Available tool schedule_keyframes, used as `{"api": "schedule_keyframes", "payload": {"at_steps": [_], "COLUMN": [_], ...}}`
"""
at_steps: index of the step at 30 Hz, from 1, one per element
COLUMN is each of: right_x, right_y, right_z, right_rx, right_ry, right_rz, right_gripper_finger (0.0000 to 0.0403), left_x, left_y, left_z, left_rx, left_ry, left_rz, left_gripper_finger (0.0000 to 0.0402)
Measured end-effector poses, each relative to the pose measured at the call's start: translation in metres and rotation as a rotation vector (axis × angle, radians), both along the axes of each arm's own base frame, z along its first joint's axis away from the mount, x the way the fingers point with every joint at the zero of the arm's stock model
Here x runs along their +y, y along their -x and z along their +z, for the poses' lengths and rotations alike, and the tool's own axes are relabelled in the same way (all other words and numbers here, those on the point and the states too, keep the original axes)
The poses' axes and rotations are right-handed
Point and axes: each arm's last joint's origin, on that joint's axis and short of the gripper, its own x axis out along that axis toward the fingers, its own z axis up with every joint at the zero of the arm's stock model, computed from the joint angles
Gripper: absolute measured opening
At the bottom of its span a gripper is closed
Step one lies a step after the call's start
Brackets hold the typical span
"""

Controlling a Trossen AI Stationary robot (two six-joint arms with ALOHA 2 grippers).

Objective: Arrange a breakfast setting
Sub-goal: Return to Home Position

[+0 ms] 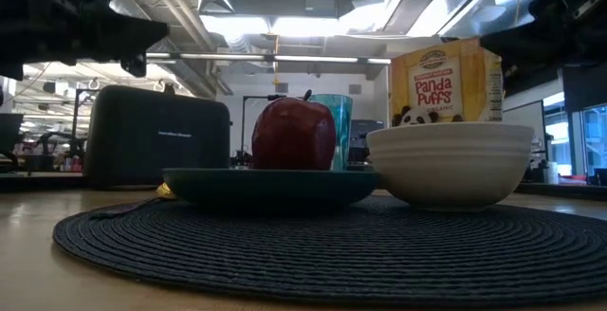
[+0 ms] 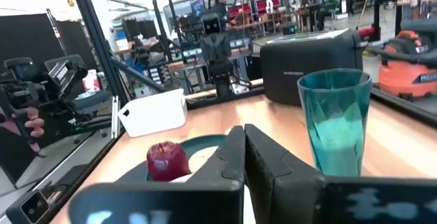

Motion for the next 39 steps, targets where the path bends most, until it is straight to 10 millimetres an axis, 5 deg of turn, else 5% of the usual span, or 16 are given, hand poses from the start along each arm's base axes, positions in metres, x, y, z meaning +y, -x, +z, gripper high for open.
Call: {"api": "schedule_keyframes", "payload": {"at_steps": [27, 32, 39], "right_x": [0.002, 0.002, -0.002], "right_y": [0.000, -0.003, -0.004], "right_z": [0.000, -0.013, -0.012], "right_rx": [-0.007, 0.041, -0.025], "right_ry": [0.125, 0.090, 0.052], "right_rz": [0.055, 0.069, -0.028], "right_gripper_finger": [0.0000, 0.0000, 0.0000], "left_x": [-0.005, -0.004, -0.004], "left_y": [0.020, 0.020, 0.019], "left_z": [-0.011, -0.011, -0.012], "left_rx": [0.097, 0.099, 0.107], "left_ry": [-0.047, -0.060, -0.017], "left_rz": [-0.056, -0.044, -0.048], "left_gripper_finger": [0.0000, 0.0000, 0.0000]}}
